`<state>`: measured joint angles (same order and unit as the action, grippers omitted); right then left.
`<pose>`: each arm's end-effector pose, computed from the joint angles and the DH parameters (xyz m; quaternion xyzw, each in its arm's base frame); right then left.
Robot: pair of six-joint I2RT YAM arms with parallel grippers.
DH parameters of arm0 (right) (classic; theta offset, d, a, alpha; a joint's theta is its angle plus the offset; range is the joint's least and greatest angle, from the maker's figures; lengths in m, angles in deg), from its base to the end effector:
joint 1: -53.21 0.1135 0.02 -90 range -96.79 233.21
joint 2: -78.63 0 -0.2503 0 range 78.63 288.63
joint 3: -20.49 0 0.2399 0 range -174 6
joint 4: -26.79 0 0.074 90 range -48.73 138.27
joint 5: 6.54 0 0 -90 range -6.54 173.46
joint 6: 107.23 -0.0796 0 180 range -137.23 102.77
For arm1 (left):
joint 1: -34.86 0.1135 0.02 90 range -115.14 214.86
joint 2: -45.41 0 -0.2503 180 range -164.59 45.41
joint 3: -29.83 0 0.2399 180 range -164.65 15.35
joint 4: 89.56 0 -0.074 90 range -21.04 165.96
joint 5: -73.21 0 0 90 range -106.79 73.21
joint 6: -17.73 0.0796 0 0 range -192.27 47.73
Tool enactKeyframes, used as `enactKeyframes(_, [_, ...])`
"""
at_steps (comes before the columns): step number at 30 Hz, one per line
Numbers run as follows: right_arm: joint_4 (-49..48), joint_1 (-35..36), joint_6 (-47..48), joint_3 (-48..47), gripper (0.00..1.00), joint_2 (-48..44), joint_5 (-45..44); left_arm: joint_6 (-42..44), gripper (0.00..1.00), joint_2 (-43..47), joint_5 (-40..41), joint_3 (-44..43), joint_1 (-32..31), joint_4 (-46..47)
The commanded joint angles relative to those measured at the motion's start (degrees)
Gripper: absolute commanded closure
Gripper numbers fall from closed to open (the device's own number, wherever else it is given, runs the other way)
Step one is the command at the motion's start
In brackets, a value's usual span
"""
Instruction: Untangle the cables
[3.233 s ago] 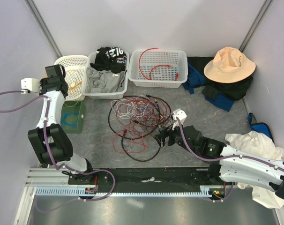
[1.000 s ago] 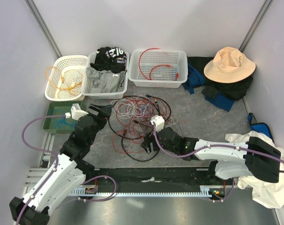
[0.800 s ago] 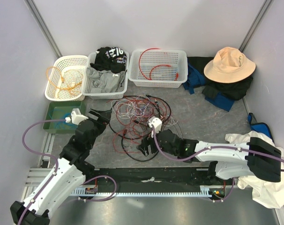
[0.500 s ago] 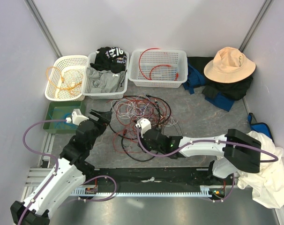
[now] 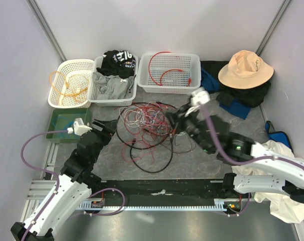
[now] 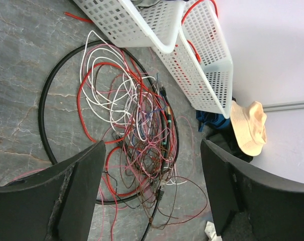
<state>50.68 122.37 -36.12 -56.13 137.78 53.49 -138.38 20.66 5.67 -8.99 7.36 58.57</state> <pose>0.1306 0.2312 0.3844 -0.1499 0.7252 0.3088 0.5969 0.1612 -0.0496 0.2315 -0.3703 0.7100 -0.3136 0.5103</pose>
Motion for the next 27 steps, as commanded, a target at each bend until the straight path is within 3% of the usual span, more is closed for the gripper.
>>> enactKeyframes(1, [8.25, 0.27, 4.74, -10.01, 1.0, -3.6, -7.55, 0.01, 0.17, -0.99, 0.66, 0.08, -0.27, 0.07])
enactKeyframes(12, [11.42, 0.27, 9.57, -25.4, 1.0, -5.19, -10.98, 4.58, 0.17, -8.55, -8.04, -1.15, -0.18, 2.53])
enactKeyframes(20, [11.6, 0.27, 14.32, -38.23, 1.0, -2.73, -10.72, 7.92, 0.15, -7.94, -9.62, 0.51, -0.27, 6.04])
enactKeyframes(23, [11.51, 0.27, 15.03, -40.26, 1.0, -1.68, -9.49, 10.81, 0.12, -7.15, -13.57, 2.35, -0.18, 12.62])
enactKeyframes(27, [12.21, 0.27, 13.72, -38.95, 1.0, -0.71, -9.31, 15.47, 0.04, -7.94, -24.45, 5.52, -0.27, 29.39])
